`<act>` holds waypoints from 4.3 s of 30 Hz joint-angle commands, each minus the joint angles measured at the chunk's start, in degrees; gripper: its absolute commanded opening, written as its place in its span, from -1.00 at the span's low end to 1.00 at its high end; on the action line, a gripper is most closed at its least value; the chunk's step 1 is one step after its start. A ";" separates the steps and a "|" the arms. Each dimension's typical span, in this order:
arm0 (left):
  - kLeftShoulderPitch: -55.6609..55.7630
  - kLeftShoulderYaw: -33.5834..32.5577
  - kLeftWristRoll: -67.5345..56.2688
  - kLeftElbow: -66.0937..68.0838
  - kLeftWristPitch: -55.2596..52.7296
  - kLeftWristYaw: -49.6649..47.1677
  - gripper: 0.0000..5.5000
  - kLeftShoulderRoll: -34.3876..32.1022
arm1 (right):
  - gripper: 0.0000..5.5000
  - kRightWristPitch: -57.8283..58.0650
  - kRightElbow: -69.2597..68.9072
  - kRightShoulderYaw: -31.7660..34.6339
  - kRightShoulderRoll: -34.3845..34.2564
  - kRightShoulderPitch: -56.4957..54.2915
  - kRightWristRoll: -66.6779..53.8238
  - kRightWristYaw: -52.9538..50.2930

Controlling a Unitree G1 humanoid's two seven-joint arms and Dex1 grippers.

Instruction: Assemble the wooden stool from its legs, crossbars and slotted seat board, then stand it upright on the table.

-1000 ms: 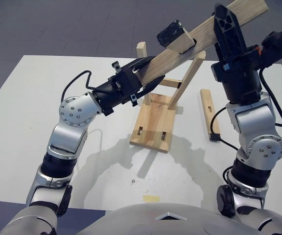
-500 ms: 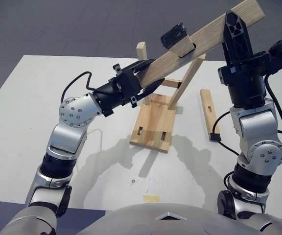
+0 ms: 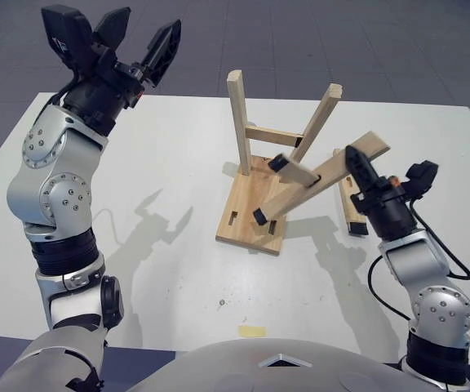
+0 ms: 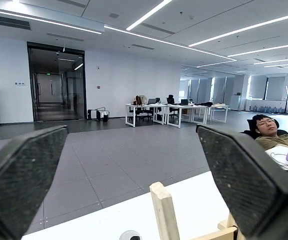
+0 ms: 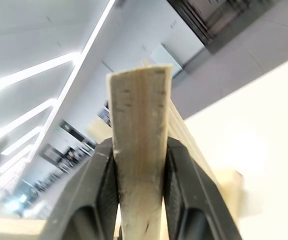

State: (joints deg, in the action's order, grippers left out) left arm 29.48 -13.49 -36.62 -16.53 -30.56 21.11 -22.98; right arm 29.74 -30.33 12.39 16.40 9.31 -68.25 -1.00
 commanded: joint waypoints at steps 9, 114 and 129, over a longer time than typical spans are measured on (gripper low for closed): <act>-3.57 3.63 2.63 -2.30 -0.62 -2.30 0.96 1.68 | -0.62 -7.56 7.35 -2.24 8.15 -2.92 30.29 0.44; -20.38 3.93 23.12 -10.80 -2.79 -16.88 0.96 10.77 | -0.63 2.40 -2.70 10.50 5.56 5.14 -6.95 2.93; -26.11 6.33 25.95 -13.04 -1.02 -20.34 0.96 13.99 | -0.63 6.51 2.58 9.23 13.89 4.57 0.64 9.62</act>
State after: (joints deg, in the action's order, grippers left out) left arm 4.07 -7.83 -11.31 -29.34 -32.05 1.10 -9.56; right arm 34.19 -29.54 22.71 28.48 13.27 -71.69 9.19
